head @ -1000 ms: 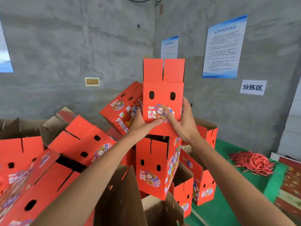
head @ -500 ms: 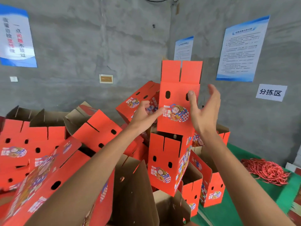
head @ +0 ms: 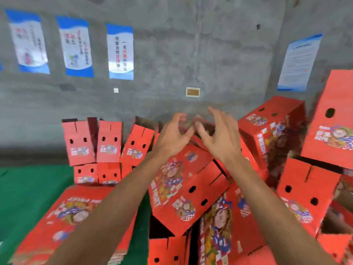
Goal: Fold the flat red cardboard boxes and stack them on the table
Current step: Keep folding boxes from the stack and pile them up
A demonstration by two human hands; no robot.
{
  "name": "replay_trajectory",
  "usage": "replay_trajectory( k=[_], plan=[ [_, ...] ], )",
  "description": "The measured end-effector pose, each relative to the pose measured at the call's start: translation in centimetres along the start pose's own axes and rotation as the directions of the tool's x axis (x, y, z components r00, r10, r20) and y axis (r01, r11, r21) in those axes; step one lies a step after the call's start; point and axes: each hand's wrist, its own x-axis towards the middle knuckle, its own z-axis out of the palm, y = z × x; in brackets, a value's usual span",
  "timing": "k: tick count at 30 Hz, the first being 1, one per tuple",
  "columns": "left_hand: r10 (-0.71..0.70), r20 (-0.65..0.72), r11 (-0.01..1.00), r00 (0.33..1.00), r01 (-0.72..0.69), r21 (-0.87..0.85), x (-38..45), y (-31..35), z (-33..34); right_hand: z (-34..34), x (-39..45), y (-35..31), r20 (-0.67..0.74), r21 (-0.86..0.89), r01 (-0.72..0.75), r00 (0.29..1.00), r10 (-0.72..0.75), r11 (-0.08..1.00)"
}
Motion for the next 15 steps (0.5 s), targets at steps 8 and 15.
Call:
replay_trajectory(
  k=[8, 15],
  plan=[
    [-0.218, 0.021, 0.971, 0.976, 0.214, 0.108, -9.6, -17.4, -18.3, 16.1, -9.9, -15.5, 0.263, 0.152, -0.214, 0.95, 0.169, 0.965],
    [-0.603, 0.016, 0.789, 0.798, 0.593, 0.162, -19.4, -31.2, -25.9, 27.0, -21.9, -22.2, 0.659, 0.111, -0.608, 0.637, 0.4, 0.786]
  ],
)
